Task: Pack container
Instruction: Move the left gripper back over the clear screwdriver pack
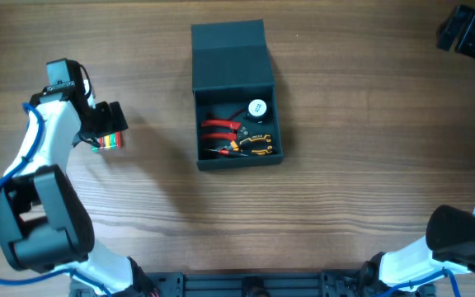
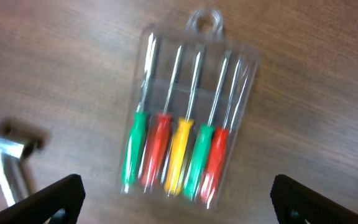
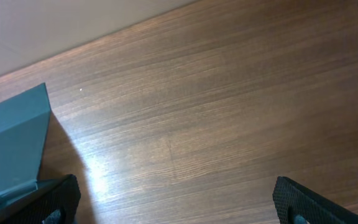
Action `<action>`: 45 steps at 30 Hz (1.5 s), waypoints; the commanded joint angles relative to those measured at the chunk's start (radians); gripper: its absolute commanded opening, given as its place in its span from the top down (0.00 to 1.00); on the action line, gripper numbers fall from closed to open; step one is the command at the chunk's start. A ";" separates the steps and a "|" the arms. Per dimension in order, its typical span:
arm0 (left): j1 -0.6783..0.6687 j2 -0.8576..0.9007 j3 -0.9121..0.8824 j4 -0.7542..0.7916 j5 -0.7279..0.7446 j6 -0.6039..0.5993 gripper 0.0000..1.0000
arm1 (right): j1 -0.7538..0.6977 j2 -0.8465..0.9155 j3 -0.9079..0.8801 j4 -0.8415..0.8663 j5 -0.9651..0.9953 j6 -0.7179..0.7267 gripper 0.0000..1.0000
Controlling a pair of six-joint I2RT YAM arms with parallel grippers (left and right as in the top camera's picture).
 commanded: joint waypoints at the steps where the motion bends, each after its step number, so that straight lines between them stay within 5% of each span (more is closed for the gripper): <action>1: 0.006 0.031 -0.005 0.040 0.032 0.082 0.00 | 0.004 -0.037 -0.008 -0.001 -0.008 -0.014 0.00; 8: 0.030 0.033 0.038 -0.045 0.137 0.110 0.00 | 0.004 -0.037 -0.008 -0.001 -0.008 -0.013 0.00; 23: 0.067 0.224 0.706 -0.589 0.140 0.100 0.00 | 0.004 -0.037 -0.008 -0.004 -0.009 -0.012 0.00; 45: 0.011 0.398 0.586 -0.498 0.053 0.182 0.00 | 0.004 -0.037 -0.008 -0.004 -0.009 -0.012 0.00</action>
